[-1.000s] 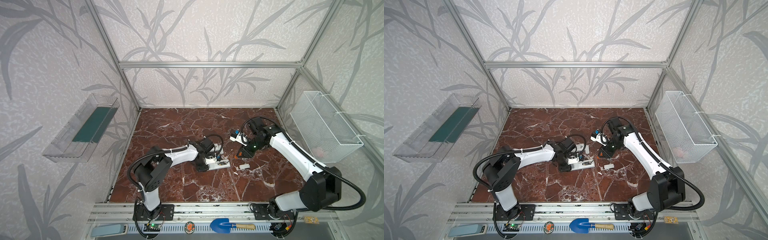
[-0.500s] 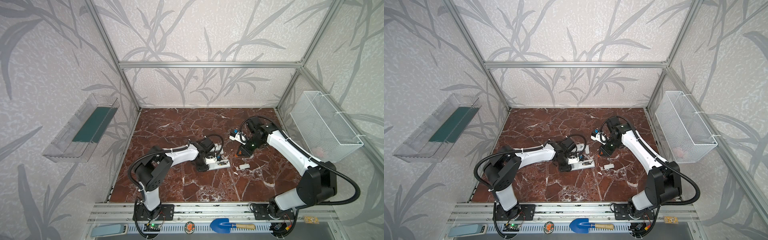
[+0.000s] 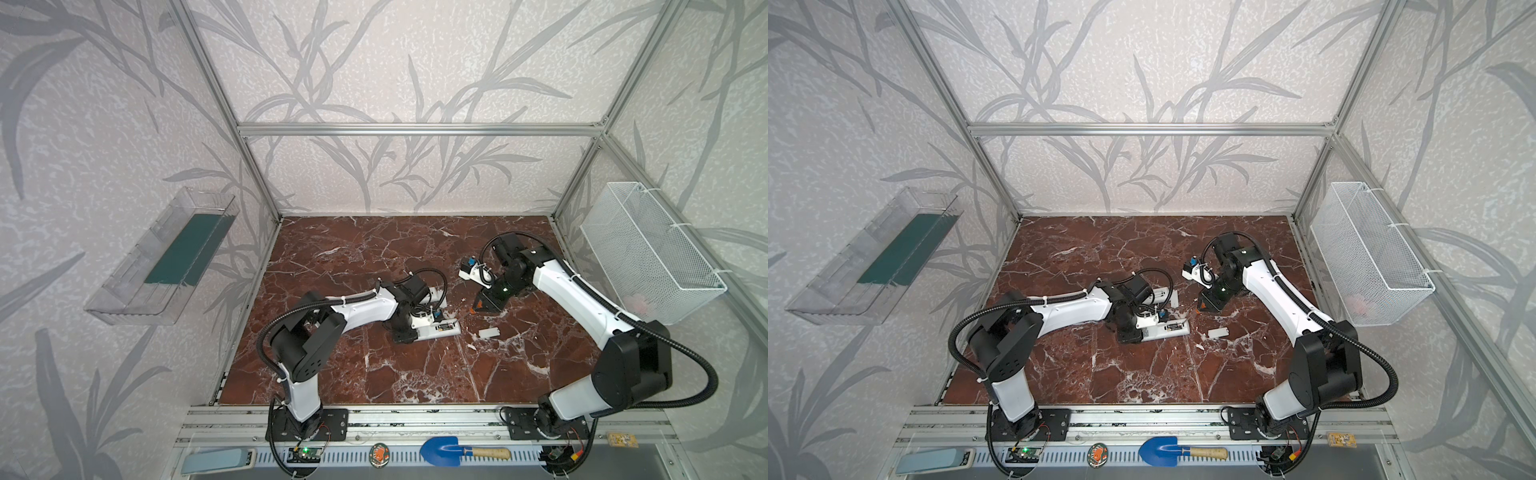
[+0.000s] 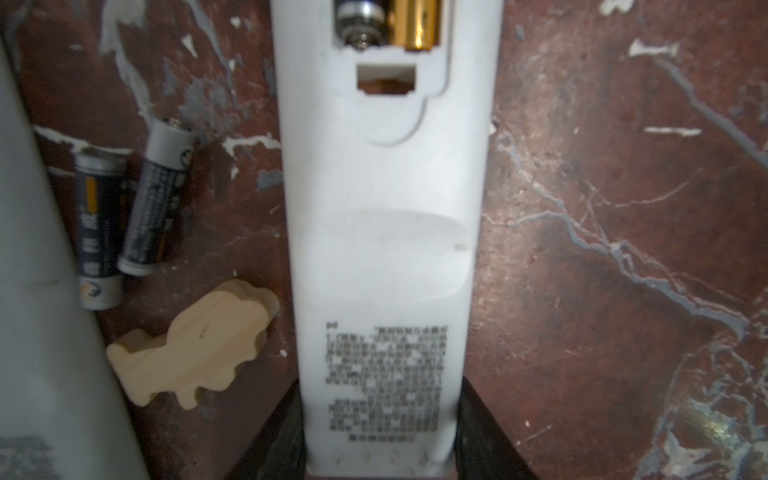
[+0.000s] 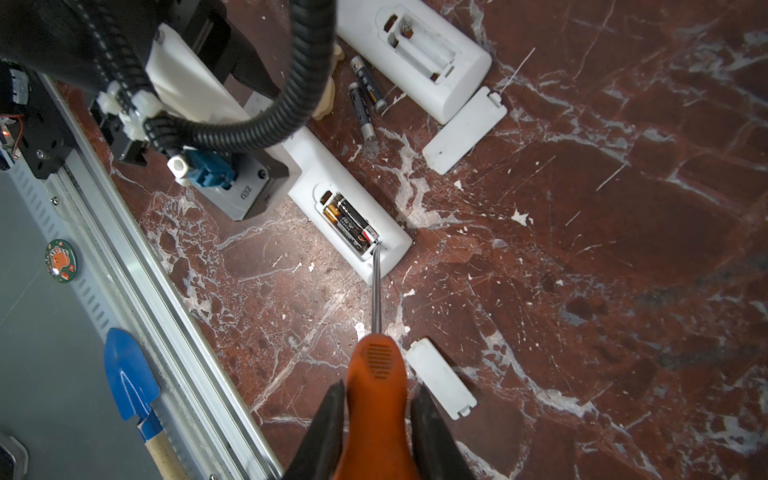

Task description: Unload the batteries from the remote control

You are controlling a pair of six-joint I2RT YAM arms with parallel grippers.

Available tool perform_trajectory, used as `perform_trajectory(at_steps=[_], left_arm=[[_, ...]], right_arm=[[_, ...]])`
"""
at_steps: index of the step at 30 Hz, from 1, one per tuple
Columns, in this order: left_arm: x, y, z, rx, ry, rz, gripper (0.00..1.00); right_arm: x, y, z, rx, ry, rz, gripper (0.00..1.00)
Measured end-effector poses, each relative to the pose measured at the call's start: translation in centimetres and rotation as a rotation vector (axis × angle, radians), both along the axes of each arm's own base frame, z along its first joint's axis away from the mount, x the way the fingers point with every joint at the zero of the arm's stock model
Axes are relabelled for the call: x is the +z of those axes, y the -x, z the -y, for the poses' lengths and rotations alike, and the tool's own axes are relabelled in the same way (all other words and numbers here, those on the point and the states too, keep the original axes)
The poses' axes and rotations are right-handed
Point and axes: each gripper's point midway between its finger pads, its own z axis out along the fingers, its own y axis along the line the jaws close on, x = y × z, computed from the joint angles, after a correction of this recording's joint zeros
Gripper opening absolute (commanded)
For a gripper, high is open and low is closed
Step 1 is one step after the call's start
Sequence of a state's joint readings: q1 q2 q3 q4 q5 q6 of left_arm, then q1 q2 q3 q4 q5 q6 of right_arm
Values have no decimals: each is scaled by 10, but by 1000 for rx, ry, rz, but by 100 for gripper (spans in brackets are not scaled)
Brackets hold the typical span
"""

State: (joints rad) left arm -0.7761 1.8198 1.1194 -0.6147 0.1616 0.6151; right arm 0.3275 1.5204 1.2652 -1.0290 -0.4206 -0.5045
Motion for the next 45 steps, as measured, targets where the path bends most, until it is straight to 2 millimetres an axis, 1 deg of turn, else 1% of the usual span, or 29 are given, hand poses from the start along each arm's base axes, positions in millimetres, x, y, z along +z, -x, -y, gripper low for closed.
perform_trajectory(at_steps=[7, 13, 28, 45], left_arm=[[0, 0, 0, 1, -3, -2, 9], [0, 0, 0, 1, -6, -2, 9], [0, 0, 0, 1, -9, -3, 8], [-1, -1, 0, 0, -17, -7, 8]], right_arm=[[1, -1, -2, -4, -25, 0, 0], [-6, 9, -7, 14, -51, -33, 0], [5, 7, 3, 4, -7, 46, 0], [-7, 12, 2, 7, -15, 11, 0]])
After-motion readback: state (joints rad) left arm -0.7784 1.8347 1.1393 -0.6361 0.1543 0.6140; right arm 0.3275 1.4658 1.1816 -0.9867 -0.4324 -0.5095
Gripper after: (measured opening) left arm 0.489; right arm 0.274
